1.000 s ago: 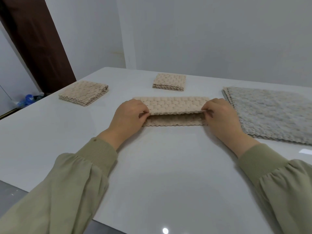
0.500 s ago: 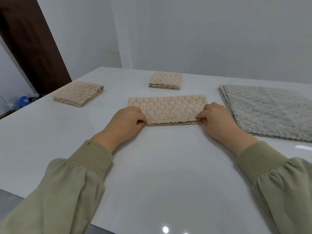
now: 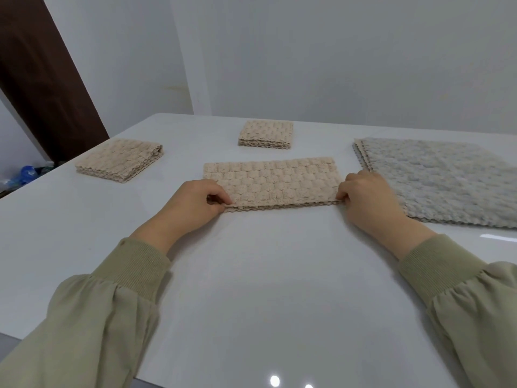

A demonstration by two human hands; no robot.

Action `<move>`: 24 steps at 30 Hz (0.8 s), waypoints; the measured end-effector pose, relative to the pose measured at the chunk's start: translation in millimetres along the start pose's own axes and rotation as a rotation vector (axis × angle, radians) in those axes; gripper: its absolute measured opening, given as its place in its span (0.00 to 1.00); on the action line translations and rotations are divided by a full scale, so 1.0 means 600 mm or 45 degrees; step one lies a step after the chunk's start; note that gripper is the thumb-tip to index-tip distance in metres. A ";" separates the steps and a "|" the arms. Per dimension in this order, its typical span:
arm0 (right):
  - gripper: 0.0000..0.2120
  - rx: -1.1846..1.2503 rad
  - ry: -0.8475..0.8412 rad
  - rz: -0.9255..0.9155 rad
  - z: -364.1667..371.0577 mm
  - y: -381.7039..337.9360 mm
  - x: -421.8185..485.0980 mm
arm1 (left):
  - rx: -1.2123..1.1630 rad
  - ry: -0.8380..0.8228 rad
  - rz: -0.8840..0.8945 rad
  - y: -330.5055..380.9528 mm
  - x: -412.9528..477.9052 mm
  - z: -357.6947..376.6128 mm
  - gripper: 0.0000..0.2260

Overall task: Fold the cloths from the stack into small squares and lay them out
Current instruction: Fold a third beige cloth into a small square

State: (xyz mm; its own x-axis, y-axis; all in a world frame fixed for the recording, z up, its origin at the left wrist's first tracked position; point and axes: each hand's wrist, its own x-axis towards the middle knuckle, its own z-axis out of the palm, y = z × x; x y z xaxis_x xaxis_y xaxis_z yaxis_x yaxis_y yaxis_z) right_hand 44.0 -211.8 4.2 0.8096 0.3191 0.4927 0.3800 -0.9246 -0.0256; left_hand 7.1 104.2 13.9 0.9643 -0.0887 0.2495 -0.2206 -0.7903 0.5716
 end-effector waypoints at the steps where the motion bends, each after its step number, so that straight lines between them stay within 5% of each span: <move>1: 0.10 0.000 -0.023 -0.001 0.001 0.000 0.000 | 0.006 0.006 0.007 0.000 -0.001 0.000 0.08; 7: 0.03 0.094 0.096 -0.074 0.008 -0.009 -0.003 | 0.044 0.025 0.017 -0.001 -0.004 -0.009 0.09; 15: 0.07 0.128 -0.013 -0.018 0.018 0.003 0.007 | 0.176 -0.087 -0.003 0.001 -0.006 -0.027 0.06; 24: 0.07 0.074 0.105 0.008 0.018 0.003 0.005 | 0.239 -0.017 0.118 -0.004 -0.006 -0.018 0.06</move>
State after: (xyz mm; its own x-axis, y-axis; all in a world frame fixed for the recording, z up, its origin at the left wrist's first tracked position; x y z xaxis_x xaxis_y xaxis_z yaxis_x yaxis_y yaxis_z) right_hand 52.0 -210.5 -4.0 0.7733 0.2931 0.5622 0.4025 -0.9121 -0.0781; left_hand 2.5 112.9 20.3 0.9432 -0.1733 0.2834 -0.2786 -0.8774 0.3906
